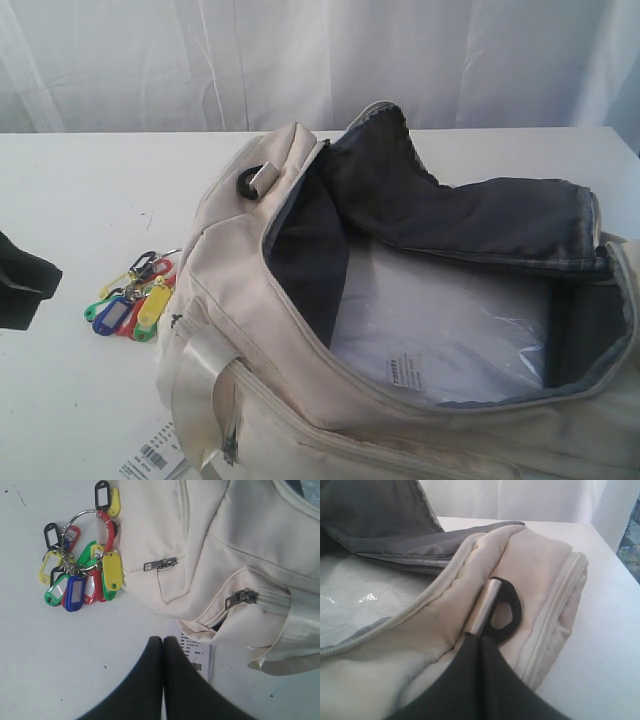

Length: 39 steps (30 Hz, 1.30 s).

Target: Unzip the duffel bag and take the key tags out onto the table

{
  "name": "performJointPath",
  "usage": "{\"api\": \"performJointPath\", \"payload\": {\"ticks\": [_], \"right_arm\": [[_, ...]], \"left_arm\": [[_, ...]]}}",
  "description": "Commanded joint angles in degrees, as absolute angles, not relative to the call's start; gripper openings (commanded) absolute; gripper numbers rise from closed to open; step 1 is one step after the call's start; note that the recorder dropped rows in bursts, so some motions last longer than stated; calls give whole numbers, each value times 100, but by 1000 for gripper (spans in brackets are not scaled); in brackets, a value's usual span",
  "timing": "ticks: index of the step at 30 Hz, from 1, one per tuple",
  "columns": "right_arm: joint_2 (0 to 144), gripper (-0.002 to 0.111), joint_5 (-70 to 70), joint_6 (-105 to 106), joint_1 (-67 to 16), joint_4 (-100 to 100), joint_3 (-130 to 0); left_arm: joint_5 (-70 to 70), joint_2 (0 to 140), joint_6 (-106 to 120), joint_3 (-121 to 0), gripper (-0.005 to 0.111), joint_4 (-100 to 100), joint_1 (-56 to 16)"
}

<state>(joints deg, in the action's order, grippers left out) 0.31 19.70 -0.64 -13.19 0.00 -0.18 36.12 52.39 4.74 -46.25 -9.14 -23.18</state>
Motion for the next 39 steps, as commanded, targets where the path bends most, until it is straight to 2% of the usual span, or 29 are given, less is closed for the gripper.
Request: {"api": "performJointPath", "payload": {"ticks": [1, 39], "right_arm": [[0, 0, 1922, 0, -1282, 0, 0], [0, 0, 1922, 0, -1282, 0, 0]], "left_arm": [[3639, 5204, 433, -4585, 0, -968, -2306], [3642, 5098, 456, -4585, 0, -997, -2306]]}}
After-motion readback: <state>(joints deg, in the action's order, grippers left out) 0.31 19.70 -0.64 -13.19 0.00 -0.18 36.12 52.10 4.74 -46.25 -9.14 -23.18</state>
